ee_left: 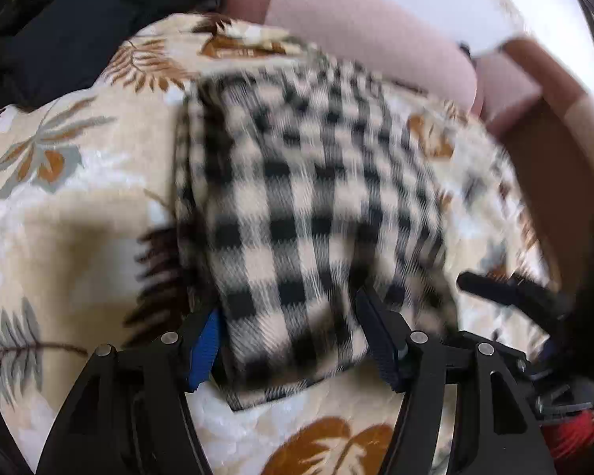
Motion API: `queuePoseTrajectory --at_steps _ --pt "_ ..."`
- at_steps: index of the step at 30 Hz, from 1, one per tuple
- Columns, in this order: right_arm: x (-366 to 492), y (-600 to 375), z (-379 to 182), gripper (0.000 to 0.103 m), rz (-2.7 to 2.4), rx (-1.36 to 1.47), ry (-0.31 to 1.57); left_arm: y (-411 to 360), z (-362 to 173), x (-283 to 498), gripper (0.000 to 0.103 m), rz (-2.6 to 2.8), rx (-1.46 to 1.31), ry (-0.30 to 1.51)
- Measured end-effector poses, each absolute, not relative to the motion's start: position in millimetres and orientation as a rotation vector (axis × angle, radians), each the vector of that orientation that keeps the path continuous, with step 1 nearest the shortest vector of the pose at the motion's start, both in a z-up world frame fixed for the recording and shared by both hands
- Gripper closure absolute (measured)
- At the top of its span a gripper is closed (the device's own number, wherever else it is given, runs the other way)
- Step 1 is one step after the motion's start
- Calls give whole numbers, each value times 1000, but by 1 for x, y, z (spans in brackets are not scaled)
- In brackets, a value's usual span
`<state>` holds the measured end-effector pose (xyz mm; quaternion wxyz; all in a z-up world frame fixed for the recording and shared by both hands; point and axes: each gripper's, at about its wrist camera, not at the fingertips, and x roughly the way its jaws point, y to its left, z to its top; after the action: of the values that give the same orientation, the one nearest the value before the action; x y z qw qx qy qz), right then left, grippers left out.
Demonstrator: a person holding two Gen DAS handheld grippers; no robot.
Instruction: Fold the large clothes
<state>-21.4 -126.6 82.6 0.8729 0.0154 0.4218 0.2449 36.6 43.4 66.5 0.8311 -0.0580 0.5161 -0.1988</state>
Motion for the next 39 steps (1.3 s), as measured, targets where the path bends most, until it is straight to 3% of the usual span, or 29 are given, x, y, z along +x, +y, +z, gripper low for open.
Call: queuePoseTrajectory --at_steps 1,2,5,13,15,17,19,21,23,28,34,37,39 --pt "-25 -118 80 35 502 -17 874 40 64 34 70 -409 -90 1098" --pt "-27 -111 76 35 482 -66 863 39 63 31 85 -394 -61 1106" --pt "-25 -112 65 86 406 -105 913 55 73 22 92 -421 -154 1098" --pt "-49 -137 49 89 365 -101 1012 58 55 -2 97 -381 -83 1146" --pt "-51 -137 43 84 364 -159 1065 60 64 -6 96 -390 -81 1117" --pt "-56 -145 45 82 343 -184 1066 65 77 -14 94 -392 -70 1083" --pt "-59 -156 53 72 317 -170 1040 71 93 -20 89 -383 -71 1032" --pt "-58 -172 67 66 282 -127 995 79 107 -17 76 -387 -94 982" --pt "-56 -186 79 66 242 -67 942 84 121 -9 54 -373 -138 929" --pt "-40 -199 109 66 265 160 791 71 129 55 52 -320 -248 896" --pt "-15 -140 89 66 345 60 826 39 86 110 51 -215 -165 965" --pt "-6 -130 66 66 340 31 884 35 57 122 21 -113 -62 999" --pt "-2 -131 59 65 336 31 894 42 54 125 17 -101 -95 1003"
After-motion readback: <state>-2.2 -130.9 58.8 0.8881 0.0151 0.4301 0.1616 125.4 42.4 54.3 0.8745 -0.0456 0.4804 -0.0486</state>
